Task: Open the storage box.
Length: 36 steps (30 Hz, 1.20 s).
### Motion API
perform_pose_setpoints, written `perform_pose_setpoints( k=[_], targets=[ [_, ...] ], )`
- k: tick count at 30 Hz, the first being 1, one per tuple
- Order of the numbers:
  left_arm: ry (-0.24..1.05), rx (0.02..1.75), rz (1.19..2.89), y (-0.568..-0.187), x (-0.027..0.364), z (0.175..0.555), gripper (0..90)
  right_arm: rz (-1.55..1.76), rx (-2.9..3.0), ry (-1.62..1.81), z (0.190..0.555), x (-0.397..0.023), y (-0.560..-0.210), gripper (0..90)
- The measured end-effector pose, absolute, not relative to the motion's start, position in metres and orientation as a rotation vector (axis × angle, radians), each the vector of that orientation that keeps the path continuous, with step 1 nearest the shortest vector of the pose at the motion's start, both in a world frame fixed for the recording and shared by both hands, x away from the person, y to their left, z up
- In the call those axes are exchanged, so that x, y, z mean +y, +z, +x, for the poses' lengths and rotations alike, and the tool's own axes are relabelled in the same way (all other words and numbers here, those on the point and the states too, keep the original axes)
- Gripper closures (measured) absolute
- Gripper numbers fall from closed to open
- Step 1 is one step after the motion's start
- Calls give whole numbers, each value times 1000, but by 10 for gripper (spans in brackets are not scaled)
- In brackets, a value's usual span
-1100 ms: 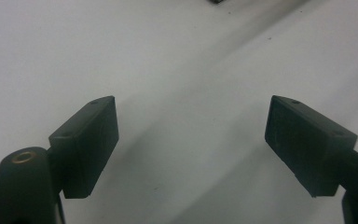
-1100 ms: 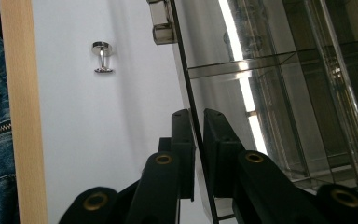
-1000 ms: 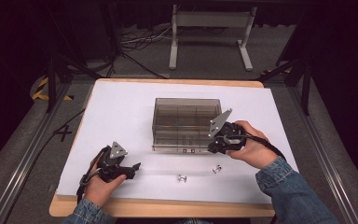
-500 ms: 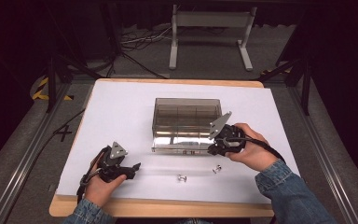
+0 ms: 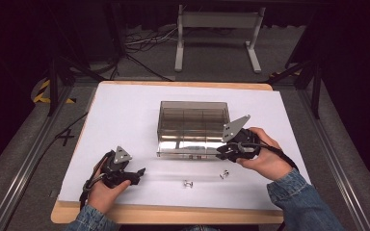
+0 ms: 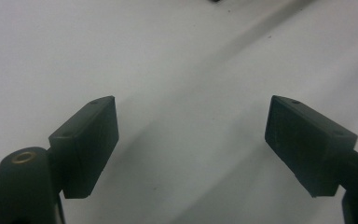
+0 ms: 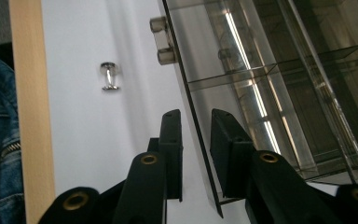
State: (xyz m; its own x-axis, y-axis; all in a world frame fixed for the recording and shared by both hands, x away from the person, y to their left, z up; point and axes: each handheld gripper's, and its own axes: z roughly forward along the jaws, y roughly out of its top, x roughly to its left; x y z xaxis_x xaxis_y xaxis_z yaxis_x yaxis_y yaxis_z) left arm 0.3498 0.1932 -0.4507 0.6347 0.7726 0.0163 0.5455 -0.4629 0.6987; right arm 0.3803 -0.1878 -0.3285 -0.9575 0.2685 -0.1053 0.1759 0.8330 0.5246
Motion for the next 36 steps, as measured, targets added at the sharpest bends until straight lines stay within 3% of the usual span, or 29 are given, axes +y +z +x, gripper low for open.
perform_pose_setpoints(
  k=[14,36],
  targets=[
    [448,1031,2173,-451,194,350,183,394,2776,917,360,-205,-317,705],
    [443,1031,2145,-447,194,351,184,554,2707,1018,350,-237,-329,666]
  ],
)
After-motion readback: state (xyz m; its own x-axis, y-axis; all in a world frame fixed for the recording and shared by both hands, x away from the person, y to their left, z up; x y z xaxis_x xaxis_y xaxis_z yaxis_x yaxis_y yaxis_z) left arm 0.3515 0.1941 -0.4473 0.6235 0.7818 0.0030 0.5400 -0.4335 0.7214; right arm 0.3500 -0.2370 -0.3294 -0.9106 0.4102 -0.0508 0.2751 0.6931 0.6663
